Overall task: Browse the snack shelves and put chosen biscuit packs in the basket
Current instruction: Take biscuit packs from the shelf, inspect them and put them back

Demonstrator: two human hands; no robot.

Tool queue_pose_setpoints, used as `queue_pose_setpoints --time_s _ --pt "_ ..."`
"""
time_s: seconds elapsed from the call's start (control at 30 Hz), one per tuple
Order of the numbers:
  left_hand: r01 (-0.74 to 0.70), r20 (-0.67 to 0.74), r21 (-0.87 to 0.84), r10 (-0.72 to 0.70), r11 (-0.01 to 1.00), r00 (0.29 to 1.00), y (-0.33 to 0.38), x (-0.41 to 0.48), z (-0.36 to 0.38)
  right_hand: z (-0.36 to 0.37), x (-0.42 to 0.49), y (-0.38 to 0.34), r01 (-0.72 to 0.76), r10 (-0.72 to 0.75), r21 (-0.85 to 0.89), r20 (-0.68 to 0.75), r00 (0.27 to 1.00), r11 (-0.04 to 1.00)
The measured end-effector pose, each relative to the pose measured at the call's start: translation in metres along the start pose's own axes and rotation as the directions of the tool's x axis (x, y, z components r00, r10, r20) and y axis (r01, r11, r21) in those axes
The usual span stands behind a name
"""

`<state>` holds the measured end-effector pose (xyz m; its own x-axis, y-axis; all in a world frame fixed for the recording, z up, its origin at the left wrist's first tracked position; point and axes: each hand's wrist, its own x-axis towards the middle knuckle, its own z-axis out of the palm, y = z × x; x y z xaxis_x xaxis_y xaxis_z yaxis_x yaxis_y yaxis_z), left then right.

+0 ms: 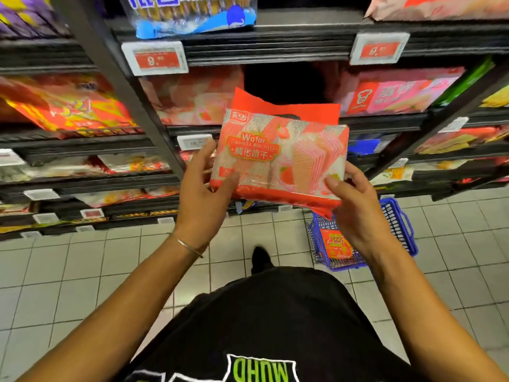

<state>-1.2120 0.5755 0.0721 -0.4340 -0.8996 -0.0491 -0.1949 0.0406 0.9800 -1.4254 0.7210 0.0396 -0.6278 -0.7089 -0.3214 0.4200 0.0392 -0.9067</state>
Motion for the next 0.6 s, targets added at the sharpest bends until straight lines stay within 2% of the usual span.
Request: queue_pose_setpoints --time_s 0.1,0.2,0.33,0.47,0.6 --pt "0.037 0.054 -0.082 -0.032 0.996 0.998 -0.01 -0.034 -0.031 0.013 -0.037 0.001 -0.107 0.104 0.031 0.083 0.991 0.994" --pt "0.123 0.072 -0.111 -0.115 0.986 0.991 -0.033 -0.072 -0.056 0.026 -0.072 0.007 -0.127 0.125 0.017 0.107 0.986 0.992" --pt "0.252 0.048 -0.272 -0.248 0.929 0.968 -0.06 -0.119 -0.071 0.043 -0.109 0.019 -0.122 0.127 -0.076 0.071 0.989 0.99" --pt "0.406 0.148 -0.456 -0.383 0.792 0.912 -0.079 -0.148 -0.084 0.054 -0.132 0.024 -0.17 0.175 -0.103 0.036 0.984 0.98" --pt "0.603 0.399 -0.541 -0.453 0.587 0.798 -0.091 -0.162 -0.095 0.057 -0.149 0.026 -0.241 0.254 -0.18 0.051 0.966 0.954"
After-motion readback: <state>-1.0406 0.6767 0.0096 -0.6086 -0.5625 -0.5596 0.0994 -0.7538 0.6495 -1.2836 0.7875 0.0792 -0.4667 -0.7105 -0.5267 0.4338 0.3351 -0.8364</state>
